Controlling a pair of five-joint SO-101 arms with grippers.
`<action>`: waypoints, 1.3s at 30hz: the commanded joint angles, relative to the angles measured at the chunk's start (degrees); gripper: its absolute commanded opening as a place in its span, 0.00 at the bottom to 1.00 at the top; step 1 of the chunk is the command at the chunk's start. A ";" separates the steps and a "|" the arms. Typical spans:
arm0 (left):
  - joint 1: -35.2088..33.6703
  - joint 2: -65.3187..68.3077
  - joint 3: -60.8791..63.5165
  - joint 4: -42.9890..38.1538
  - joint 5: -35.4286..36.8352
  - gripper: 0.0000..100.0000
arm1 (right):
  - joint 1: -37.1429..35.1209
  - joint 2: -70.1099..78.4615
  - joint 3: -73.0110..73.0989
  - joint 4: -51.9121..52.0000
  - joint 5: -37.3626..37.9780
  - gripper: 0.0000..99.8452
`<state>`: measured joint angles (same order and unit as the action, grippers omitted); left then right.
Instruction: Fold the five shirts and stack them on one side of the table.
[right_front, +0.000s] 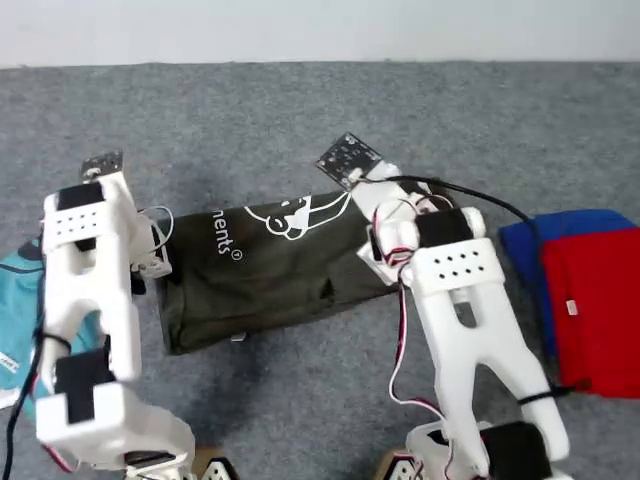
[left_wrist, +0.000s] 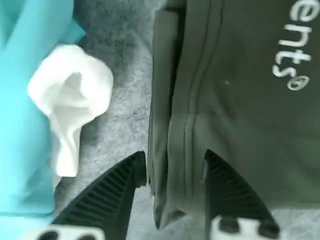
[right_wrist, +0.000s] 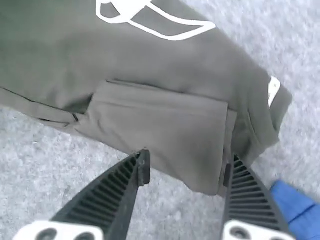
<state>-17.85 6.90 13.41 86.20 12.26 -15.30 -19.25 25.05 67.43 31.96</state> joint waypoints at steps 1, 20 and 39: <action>0.26 3.25 -4.97 -0.35 0.97 0.19 | 0.66 -2.59 0.35 0.57 0.53 0.25; -0.26 32.00 -20.97 -0.09 5.10 0.18 | 0.66 -2.51 0.62 1.01 0.53 0.25; -1.76 39.74 -37.67 14.51 2.90 0.01 | 0.84 -3.03 0.62 1.19 0.53 0.25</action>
<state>-16.88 45.58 -22.02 98.59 16.84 -15.03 -19.78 25.93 68.31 31.96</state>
